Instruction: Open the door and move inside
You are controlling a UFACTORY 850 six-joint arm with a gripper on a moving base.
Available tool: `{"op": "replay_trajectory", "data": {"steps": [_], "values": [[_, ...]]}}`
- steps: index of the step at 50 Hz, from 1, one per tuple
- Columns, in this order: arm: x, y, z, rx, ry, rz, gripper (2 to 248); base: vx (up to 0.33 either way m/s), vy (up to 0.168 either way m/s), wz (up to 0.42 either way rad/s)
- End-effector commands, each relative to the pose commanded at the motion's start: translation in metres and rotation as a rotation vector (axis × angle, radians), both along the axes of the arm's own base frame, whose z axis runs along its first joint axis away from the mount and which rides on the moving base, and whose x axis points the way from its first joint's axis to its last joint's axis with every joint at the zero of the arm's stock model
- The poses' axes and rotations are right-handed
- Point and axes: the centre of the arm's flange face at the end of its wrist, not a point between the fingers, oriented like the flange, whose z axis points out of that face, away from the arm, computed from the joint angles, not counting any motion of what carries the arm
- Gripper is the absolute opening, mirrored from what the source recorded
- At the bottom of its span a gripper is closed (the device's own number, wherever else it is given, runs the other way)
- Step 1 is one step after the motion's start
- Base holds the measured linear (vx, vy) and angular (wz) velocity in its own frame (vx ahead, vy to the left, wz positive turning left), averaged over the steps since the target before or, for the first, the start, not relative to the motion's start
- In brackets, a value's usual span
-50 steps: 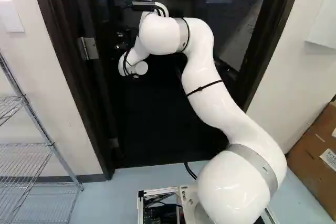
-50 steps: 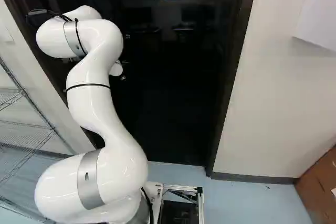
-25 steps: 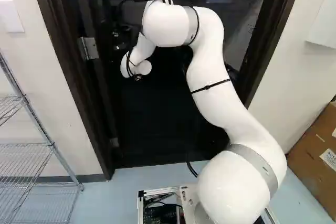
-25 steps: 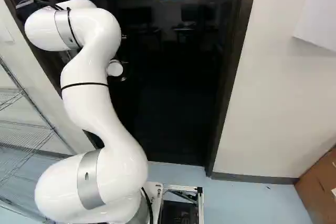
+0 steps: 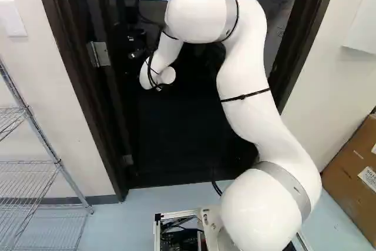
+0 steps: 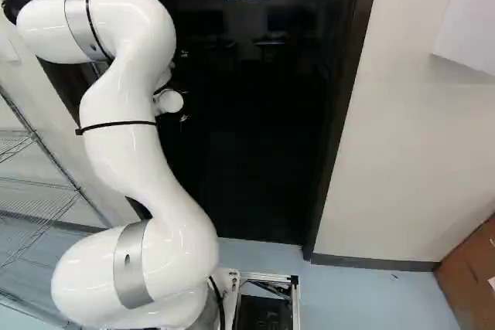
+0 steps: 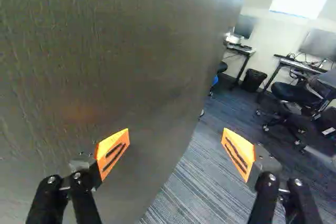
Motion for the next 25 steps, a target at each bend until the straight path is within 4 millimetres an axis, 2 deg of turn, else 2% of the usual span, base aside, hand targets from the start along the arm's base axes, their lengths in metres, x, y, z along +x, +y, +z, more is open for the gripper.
{"op": "replay_trajectory", "data": {"steps": [25], "values": [[-0.021, -0.029, 0.005, -0.009, 0.023, -0.029, 247, 0.000, 0.000, 0.000]]}}
